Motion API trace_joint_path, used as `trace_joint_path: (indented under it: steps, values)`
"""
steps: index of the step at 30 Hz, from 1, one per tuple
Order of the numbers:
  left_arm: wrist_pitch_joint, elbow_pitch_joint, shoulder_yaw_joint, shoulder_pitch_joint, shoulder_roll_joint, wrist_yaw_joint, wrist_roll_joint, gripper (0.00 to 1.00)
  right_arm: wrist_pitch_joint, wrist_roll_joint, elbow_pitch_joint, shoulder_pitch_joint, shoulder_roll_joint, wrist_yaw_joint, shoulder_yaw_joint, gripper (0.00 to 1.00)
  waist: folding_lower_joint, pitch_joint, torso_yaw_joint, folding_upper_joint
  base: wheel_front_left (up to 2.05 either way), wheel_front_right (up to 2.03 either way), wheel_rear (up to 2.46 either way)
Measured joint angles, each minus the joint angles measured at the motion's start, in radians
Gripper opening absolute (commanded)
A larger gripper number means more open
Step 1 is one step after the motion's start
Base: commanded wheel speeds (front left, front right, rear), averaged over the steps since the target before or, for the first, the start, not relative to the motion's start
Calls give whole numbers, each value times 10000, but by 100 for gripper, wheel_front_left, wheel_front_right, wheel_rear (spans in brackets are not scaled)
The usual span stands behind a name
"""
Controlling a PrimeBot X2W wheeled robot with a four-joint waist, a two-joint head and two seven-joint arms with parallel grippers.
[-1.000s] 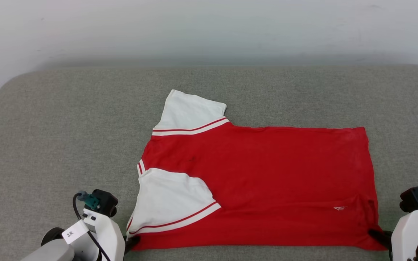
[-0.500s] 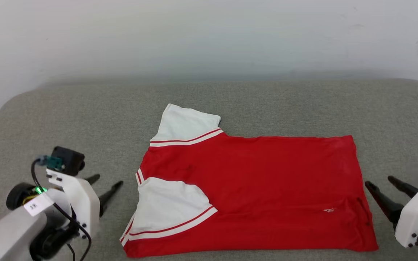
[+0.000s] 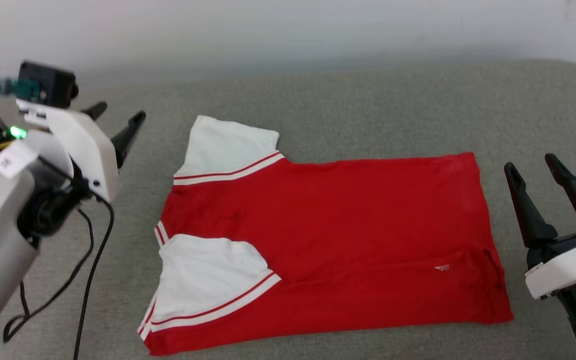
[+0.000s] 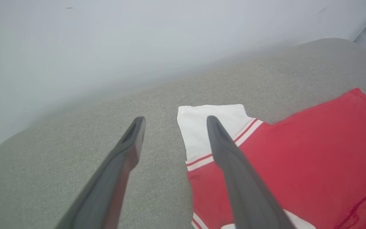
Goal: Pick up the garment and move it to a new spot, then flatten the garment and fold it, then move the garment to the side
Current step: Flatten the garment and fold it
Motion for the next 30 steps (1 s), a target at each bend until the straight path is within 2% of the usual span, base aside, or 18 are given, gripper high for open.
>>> trace_joint_path:
  steps: [4,8,16,23,30]
  values:
    - [965,729,-140,-1121,-313,-316,8,100,105,-522,-905,176,477,0,-270,100,0,604,-216,0,0,0,0]
    - [2475,1383,-307,-2264,-516,-654,-194,100,313,-773,-1521,188,750,0,-261,100,0,1262,-458,0,0,0,0]
    - [5229,2316,-740,-4365,-610,-861,-199,100,451,-869,-2034,-332,905,0,-13,100,1,2692,-993,0,0,0,0]
    - [6207,3062,-1064,-5125,-746,-988,-12,100,362,-869,-2044,-802,932,0,272,100,2,3752,-1430,0,0,0,0]
    - [6180,3645,-1122,-5188,-922,-1124,-98,100,222,-832,-1902,-1076,918,0,353,100,1,4329,-1617,0,0,0,0]
